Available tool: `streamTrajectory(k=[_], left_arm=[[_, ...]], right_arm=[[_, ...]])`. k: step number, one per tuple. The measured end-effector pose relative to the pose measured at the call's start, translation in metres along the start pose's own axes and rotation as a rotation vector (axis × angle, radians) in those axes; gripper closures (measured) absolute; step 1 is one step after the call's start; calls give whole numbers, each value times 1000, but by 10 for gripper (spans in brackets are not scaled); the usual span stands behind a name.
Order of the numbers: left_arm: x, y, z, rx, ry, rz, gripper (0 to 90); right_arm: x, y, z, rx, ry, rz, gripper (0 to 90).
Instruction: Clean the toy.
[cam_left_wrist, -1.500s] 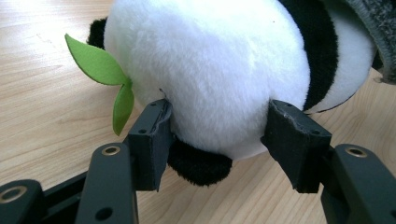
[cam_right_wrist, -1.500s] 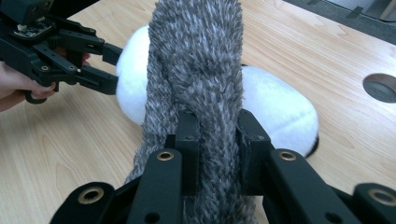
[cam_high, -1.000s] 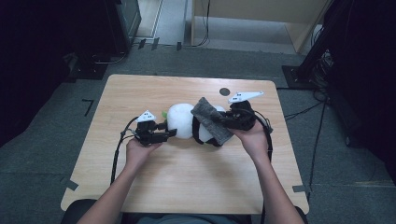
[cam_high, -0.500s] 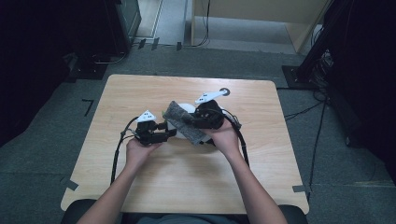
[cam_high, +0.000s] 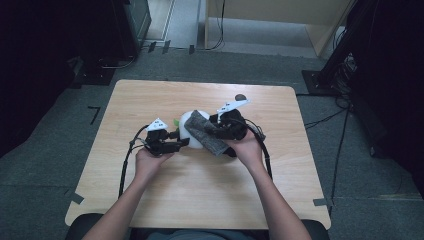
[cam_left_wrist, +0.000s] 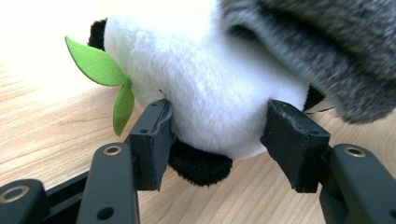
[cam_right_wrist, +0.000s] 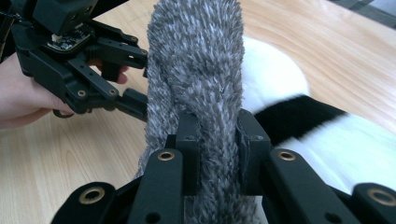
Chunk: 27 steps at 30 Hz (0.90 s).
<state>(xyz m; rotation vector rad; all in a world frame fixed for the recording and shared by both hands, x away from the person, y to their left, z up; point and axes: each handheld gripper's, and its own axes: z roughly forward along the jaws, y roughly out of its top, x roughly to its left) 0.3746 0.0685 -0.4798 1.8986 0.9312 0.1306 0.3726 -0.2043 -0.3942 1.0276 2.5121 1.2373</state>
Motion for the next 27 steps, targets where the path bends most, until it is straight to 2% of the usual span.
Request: streamTrajectory(k=[9,19,24,27], left_arm=[[0,0,0,1,-1,-1,420],[-1,0,1,0,1,4,429],[-1,0,0,1,1,4,430],[-1,0,0,3,1,8,430]], right_arm=[[-15,-13,-37,-19,-69,20,754],[-32,-30,-60,-44,-102,82,755],[-44,-30,-77,-114,-158,117,756],[-56,-32,-80,-129,-207,145,755]])
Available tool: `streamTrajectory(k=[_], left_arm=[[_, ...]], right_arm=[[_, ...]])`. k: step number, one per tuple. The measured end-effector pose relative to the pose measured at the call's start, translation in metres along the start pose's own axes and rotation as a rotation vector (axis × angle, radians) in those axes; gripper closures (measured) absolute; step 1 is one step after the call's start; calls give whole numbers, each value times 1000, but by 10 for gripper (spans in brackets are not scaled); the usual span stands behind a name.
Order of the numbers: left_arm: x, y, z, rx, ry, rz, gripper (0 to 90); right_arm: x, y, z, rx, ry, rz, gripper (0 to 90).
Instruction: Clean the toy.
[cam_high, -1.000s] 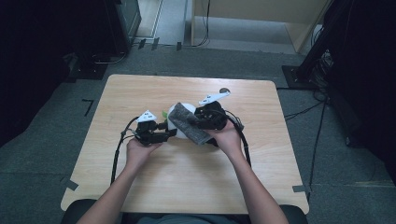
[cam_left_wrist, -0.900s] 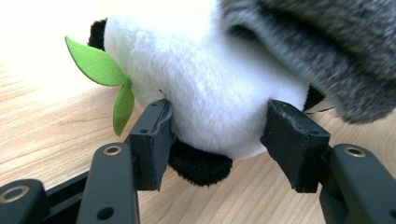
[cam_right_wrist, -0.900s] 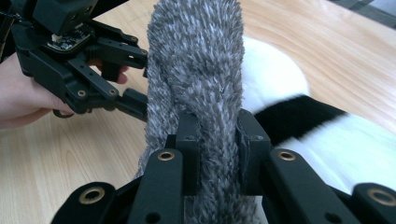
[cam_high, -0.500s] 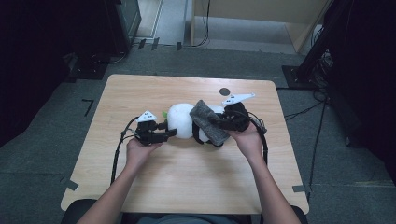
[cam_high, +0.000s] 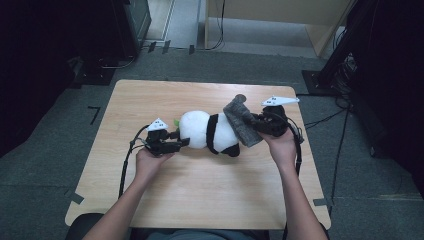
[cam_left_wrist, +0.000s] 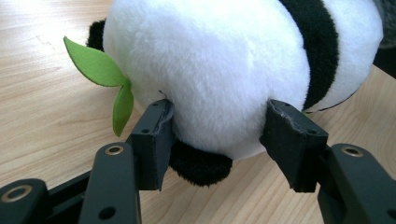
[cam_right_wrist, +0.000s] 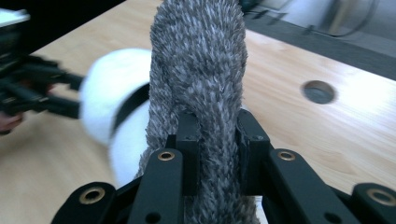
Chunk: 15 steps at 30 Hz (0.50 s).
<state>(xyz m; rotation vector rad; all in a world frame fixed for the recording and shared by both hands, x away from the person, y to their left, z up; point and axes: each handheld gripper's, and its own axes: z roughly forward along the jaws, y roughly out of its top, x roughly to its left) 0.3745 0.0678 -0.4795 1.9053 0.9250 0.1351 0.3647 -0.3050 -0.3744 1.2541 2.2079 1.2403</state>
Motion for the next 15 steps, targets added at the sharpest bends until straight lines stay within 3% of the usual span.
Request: streamTrajectory(k=[9,15], left_arm=[[0,0,0,1,-2,1,431],[-1,0,0,0,1,5,433]], right_arm=[[-19,-17,19,47,-47,80,753],[-22,-26,24,77,-71,84,749]])
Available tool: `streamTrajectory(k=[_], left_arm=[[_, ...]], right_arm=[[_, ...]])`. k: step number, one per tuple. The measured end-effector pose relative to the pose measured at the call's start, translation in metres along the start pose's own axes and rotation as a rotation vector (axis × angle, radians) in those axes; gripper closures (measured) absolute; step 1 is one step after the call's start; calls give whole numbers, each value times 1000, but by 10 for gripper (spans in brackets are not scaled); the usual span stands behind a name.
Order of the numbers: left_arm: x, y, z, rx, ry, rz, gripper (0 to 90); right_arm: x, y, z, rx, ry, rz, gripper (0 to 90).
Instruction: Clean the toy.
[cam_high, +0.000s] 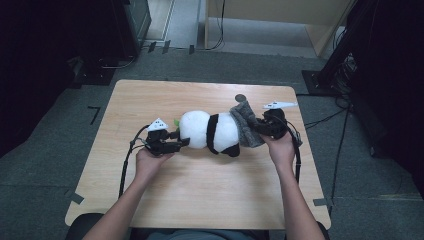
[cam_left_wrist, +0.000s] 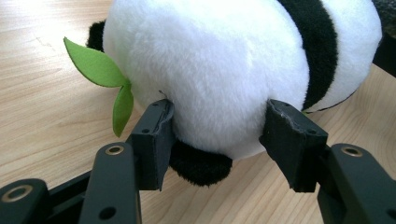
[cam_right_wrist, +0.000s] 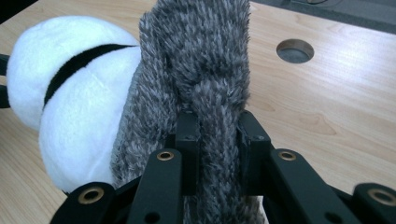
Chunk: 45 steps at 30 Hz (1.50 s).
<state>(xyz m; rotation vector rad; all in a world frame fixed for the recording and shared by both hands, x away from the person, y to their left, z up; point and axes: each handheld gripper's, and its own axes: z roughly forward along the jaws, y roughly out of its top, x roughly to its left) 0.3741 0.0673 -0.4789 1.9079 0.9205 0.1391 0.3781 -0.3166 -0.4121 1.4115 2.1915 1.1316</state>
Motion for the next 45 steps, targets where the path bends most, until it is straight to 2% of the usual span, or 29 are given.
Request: streamTrajectory(k=[4,17,22,27,34,36,41,45], left_arm=[[0,0,0,0,-1,-1,433],[1,-1,0,4,-4,-3,432],[1,-1,0,2,-4,-4,432],[1,-1,0,2,-4,-4,432],[1,-1,0,2,-4,-4,432],[1,-1,0,3,-4,-4,432],[1,-1,0,2,-3,-5,432],[1,-1,0,2,-3,-5,432]], right_arm=[[-2,-3,3,12,-13,-1,749],[-3,-16,19,67,-16,20,756],[-8,-22,22,100,-19,32,756],[-13,-30,29,126,-10,64,756],[-16,-34,37,184,-8,69,755],[-17,-34,34,175,-21,71,759],[-21,-29,17,106,-47,78,763],[-22,-21,2,42,-40,93,764]])
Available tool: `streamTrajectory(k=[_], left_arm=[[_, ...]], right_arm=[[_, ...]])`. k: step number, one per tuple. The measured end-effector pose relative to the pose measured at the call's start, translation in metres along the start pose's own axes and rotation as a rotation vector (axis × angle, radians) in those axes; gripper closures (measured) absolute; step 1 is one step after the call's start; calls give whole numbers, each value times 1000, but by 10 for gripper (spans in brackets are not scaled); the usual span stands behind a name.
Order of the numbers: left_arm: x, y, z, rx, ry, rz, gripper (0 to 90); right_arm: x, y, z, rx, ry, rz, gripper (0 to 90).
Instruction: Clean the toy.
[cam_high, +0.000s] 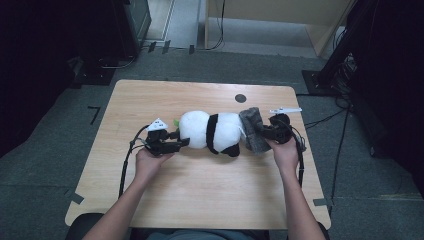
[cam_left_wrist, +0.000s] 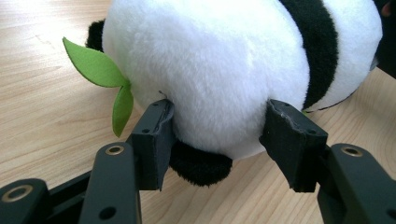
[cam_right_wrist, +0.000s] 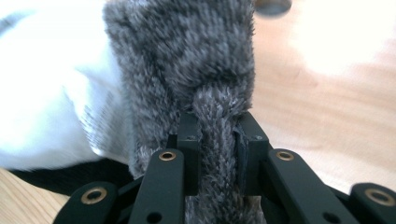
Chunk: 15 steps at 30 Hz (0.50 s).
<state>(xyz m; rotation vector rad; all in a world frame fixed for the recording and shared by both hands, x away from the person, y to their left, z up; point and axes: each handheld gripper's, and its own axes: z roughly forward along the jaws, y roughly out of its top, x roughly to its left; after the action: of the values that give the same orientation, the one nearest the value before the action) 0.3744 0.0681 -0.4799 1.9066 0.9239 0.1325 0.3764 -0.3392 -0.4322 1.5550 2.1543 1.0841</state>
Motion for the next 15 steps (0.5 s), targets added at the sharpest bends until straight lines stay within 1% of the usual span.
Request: streamTrajectory(k=[3,7,9,10,12,15], left_arm=[[0,0,0,0,0,1,432],[0,0,0,0,2,0,432],[0,0,0,0,2,1,432],[0,0,0,-1,2,0,432],[0,0,0,-1,1,1,432],[0,0,0,0,0,-1,432]], right_arm=[[5,11,-12,-49,4,-13,764],[15,28,-24,-98,21,-36,764],[20,34,-24,-104,32,-46,764],[22,36,-23,-98,36,-49,763],[26,37,-17,-85,40,-62,762],[28,34,-7,-59,42,-60,760]])
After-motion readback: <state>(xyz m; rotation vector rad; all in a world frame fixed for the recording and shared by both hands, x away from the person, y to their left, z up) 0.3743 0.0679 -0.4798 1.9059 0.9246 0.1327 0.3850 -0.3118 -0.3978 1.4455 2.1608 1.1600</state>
